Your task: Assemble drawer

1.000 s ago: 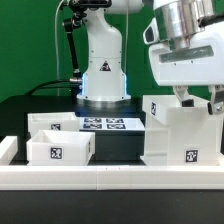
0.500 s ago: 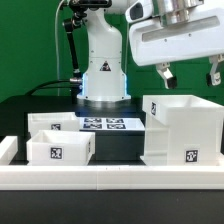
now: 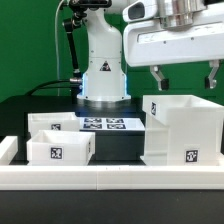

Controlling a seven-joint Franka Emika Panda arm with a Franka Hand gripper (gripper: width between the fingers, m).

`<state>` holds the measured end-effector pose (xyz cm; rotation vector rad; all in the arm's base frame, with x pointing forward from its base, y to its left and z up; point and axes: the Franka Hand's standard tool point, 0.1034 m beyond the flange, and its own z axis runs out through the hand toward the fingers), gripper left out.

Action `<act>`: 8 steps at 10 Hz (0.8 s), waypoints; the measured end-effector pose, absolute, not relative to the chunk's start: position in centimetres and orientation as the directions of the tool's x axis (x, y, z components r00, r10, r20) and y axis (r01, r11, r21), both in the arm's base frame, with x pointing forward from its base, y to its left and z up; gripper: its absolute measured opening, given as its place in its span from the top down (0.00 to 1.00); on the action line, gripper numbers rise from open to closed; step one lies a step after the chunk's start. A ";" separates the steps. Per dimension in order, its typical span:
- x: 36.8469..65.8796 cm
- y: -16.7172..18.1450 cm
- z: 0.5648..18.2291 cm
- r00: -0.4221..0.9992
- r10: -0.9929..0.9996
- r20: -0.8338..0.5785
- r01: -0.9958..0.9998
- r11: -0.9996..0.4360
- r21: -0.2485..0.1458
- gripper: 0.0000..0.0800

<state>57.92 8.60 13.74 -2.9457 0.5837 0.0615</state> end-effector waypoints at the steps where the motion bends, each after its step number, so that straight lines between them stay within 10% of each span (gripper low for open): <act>1: 57.9 7.5 13.8 0.964 -0.263 -0.045 -0.267 -0.958 -0.108 0.19; 8: 57.4 2.0 13.2 1.000 -0.019 -0.014 -0.020 -0.997 -0.077 0.19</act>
Offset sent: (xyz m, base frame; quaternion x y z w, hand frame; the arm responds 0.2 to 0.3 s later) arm 0.0000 0.0000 0.0000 0.0000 0.0000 -0.1938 0.9810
